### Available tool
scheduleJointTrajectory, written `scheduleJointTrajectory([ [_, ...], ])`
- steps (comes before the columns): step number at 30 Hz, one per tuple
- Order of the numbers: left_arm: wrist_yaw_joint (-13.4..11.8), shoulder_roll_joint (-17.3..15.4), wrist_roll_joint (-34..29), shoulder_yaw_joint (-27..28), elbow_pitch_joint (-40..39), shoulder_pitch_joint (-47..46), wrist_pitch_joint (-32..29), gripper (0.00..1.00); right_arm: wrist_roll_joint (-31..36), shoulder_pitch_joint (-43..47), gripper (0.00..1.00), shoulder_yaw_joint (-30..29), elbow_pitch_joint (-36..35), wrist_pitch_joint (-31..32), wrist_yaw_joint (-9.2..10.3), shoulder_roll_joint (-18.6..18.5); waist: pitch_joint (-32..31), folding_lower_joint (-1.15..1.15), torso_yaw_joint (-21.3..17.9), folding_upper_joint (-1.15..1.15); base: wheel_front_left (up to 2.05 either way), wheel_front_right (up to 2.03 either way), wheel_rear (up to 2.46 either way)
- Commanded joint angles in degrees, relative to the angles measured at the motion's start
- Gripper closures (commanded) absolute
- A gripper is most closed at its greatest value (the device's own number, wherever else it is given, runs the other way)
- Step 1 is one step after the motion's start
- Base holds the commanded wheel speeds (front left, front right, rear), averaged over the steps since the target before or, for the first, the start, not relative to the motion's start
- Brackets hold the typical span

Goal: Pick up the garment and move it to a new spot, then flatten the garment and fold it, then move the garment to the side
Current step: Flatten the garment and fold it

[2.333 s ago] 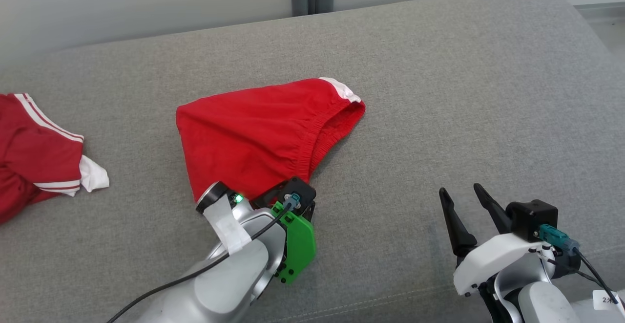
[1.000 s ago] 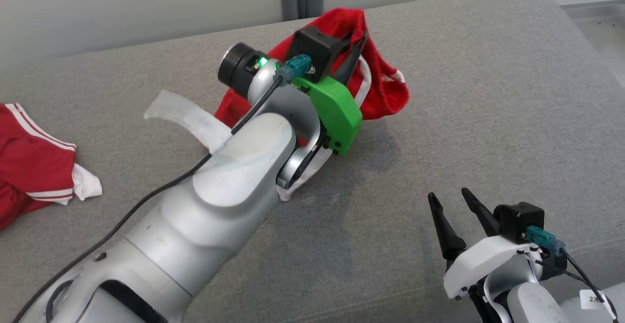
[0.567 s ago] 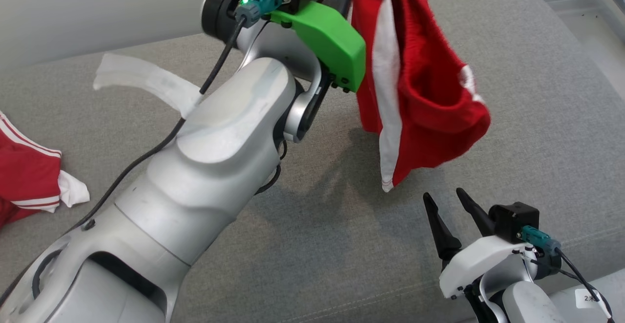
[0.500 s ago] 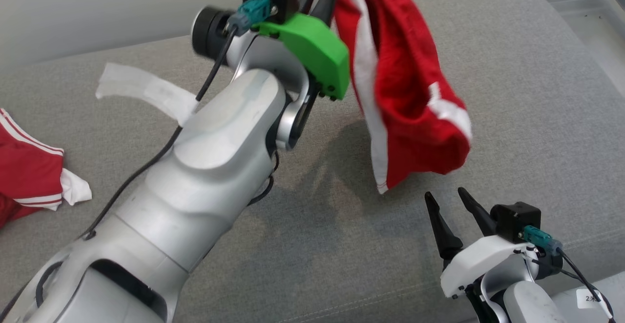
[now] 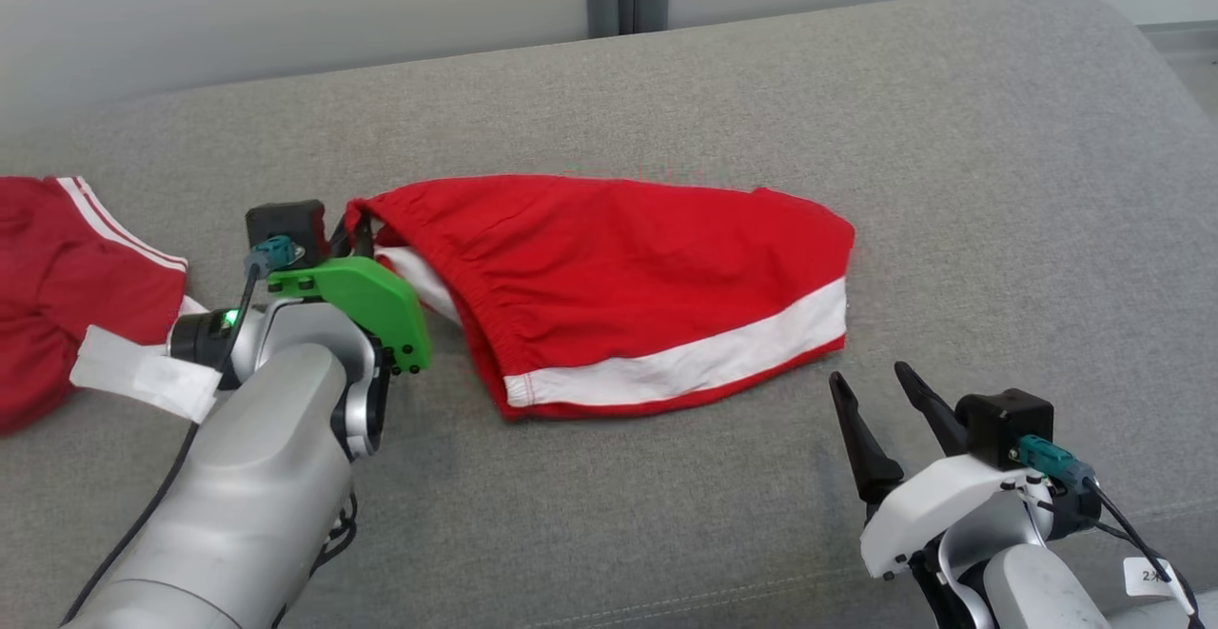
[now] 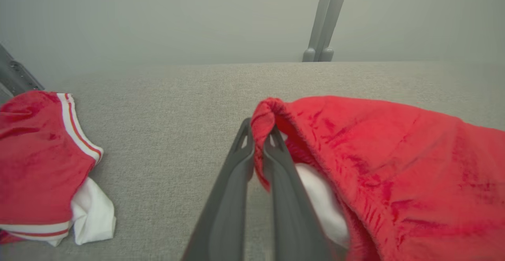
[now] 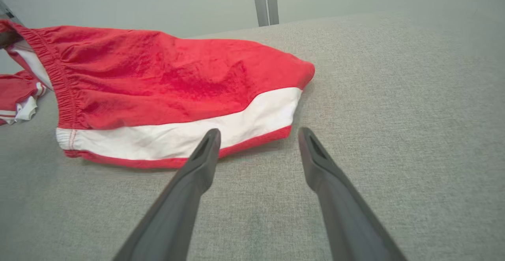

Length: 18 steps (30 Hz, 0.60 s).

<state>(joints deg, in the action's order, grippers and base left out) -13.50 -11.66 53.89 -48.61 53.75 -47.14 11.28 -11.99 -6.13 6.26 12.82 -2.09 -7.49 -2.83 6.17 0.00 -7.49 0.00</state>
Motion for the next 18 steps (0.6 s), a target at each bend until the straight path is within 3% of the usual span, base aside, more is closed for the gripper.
scheduleJointTrajectory([
  [1, 0.2, -0.5, -0.1, 0.2, 0.5, 0.5, 0.7, 1.0, 0.4, 0.4, 0.0, 0.1, -0.4, 0.2, 0.0, -0.1, -0.2, 0.0, 0.6, 0.0, 0.0, 0.0, 0.0],
  [7, 0.8, -2.2, -2.8, -1.5, 4.1, -1.1, 2.2, 1.0, 0.7, 0.5, 0.0, 1.0, -1.4, 1.2, 0.0, -0.1, 0.1, 0.0, 0.4, 0.0, 0.0, 0.0, 0.0],
  [18, -2.5, -3.9, -6.3, -3.1, 10.2, -3.4, 3.5, 1.0, 1.7, 1.2, 0.0, 1.4, -3.4, 2.8, 0.0, -0.1, 1.0, 0.0, -1.2, 0.0, 0.0, 0.0, 0.0],
])
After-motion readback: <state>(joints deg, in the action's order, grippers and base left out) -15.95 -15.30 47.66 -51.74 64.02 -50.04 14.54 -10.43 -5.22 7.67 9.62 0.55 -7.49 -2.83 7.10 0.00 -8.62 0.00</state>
